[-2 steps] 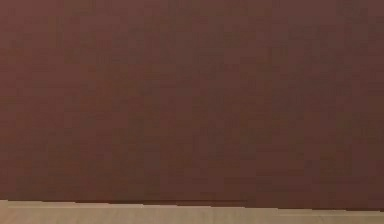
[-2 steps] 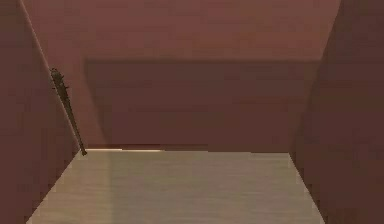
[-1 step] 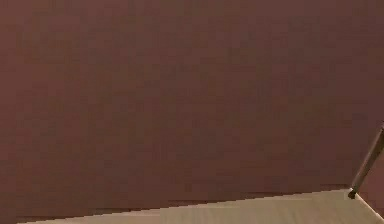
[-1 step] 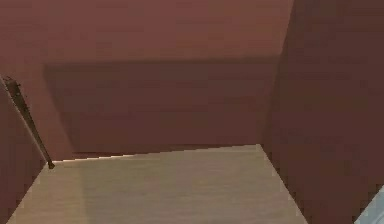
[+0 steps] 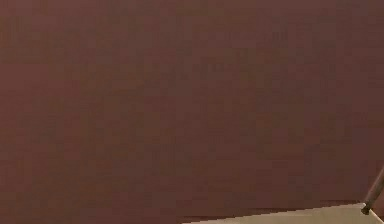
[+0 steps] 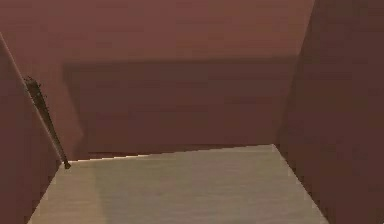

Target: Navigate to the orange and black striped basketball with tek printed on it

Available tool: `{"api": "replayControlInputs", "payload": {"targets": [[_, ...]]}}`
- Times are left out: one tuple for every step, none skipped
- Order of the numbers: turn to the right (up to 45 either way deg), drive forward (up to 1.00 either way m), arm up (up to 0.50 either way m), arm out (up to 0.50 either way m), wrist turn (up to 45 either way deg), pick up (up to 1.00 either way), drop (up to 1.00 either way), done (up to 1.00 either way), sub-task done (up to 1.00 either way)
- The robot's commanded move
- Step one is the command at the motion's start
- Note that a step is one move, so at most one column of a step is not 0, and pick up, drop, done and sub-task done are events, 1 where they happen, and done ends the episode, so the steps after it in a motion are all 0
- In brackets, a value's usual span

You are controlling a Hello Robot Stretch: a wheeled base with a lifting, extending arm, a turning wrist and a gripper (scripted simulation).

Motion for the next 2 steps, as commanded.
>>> {"api": "replayControlInputs", "payload": {"targets": [[-27.0,0.00,0.00,0.00,0.0,0.00,0.00,0.00,0.00],[0.0,0.30,0.00,0.00,0.0,0.00,0.00,0.00,0.00]]}}
